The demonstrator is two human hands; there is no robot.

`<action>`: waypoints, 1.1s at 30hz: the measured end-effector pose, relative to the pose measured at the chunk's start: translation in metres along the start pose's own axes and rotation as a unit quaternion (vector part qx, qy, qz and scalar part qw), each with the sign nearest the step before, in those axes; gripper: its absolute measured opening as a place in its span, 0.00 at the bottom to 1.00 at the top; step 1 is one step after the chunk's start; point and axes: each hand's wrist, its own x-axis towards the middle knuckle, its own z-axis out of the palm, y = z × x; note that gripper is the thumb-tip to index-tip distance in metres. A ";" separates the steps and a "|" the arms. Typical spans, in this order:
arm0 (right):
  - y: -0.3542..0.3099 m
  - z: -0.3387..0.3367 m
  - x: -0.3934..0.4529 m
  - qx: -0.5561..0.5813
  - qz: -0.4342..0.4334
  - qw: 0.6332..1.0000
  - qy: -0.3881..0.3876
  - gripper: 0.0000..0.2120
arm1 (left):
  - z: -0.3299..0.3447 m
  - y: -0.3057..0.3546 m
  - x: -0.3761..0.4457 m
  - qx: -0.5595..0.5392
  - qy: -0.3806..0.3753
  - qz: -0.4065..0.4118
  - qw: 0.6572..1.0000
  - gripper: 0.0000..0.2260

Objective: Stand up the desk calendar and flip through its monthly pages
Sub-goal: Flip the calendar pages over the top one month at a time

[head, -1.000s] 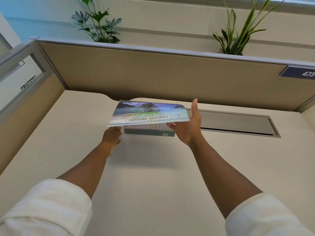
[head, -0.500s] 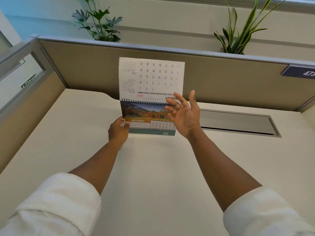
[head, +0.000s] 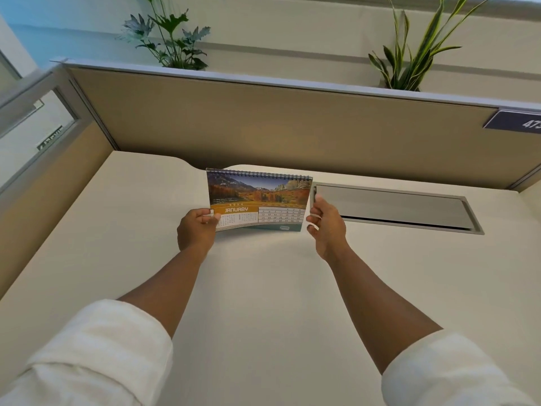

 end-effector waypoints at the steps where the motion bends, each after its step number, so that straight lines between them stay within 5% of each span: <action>1: 0.003 -0.002 0.001 -0.033 0.001 0.999 0.013 0.11 | -0.001 -0.003 0.000 -0.005 0.005 0.001 1.000 0.12; 14: 0.027 -0.012 0.000 -0.154 0.008 0.988 0.003 0.14 | -0.006 -0.009 0.000 -0.033 -0.012 0.000 0.999 0.15; 20: 0.027 -0.013 -0.004 -0.165 -0.008 0.985 -0.044 0.04 | -0.008 -0.008 -0.001 -0.049 -0.035 0.002 0.998 0.17; 33: -0.011 0.006 -0.021 0.005 -0.015 0.967 -0.253 0.36 | -0.028 0.003 -0.015 -0.193 -0.138 -0.085 0.968 0.31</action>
